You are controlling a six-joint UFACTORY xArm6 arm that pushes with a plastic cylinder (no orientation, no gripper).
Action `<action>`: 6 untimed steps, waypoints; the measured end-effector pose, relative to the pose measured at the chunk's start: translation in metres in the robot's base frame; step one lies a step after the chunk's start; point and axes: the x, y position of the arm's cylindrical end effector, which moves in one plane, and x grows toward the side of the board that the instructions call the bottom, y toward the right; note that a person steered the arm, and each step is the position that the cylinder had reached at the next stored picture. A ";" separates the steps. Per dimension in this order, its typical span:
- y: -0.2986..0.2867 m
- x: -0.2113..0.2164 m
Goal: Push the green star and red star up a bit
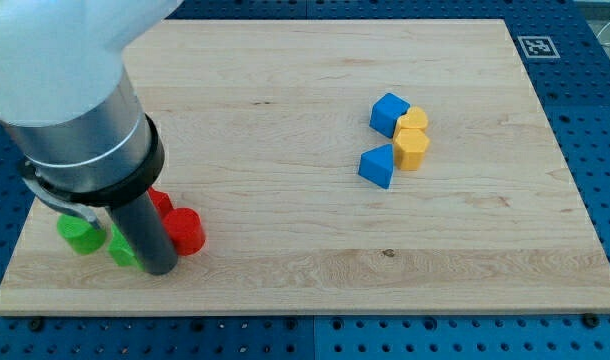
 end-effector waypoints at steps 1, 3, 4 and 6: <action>0.018 -0.024; 0.026 -0.029; 0.014 0.008; -0.041 0.020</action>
